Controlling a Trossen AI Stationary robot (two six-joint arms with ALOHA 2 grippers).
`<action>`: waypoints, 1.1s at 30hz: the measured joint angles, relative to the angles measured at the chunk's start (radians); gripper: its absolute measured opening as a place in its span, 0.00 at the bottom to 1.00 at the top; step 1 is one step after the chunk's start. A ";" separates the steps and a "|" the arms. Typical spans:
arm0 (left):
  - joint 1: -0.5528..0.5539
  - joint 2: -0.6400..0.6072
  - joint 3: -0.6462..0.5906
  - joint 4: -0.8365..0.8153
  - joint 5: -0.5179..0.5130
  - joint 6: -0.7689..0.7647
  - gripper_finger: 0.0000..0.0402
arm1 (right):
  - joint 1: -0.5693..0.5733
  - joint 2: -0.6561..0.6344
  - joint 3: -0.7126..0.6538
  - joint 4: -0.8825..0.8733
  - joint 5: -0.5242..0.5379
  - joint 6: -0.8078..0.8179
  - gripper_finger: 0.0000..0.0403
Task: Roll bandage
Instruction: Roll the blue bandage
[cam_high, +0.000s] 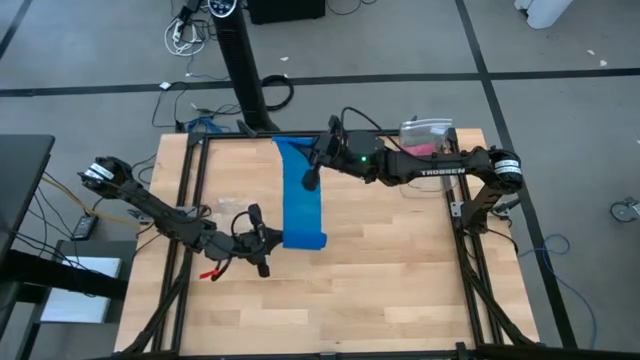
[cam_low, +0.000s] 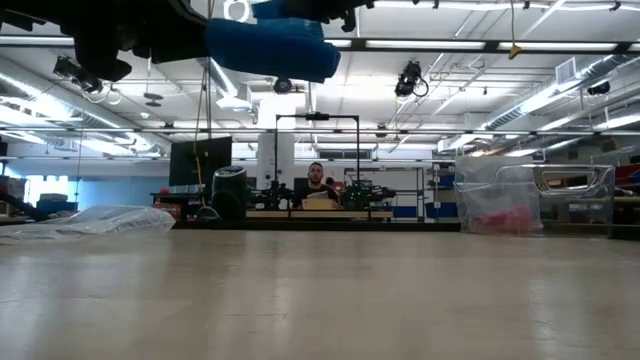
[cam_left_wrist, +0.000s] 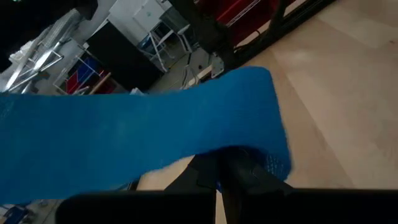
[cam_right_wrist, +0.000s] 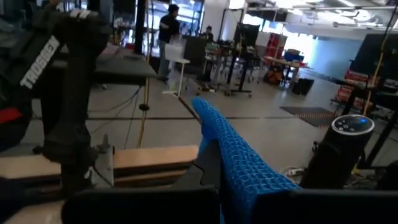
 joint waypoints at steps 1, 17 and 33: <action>0.000 0.000 0.000 0.003 0.000 -0.001 0.01 | -0.002 0.000 0.000 -0.016 -0.013 0.000 0.00; 0.001 0.000 0.000 0.029 0.060 -0.006 0.01 | -0.047 0.000 0.000 -0.199 -0.120 0.018 0.00; 0.000 0.000 0.063 -0.028 0.143 -0.054 0.01 | -0.066 0.000 0.000 -0.307 -0.130 0.066 0.24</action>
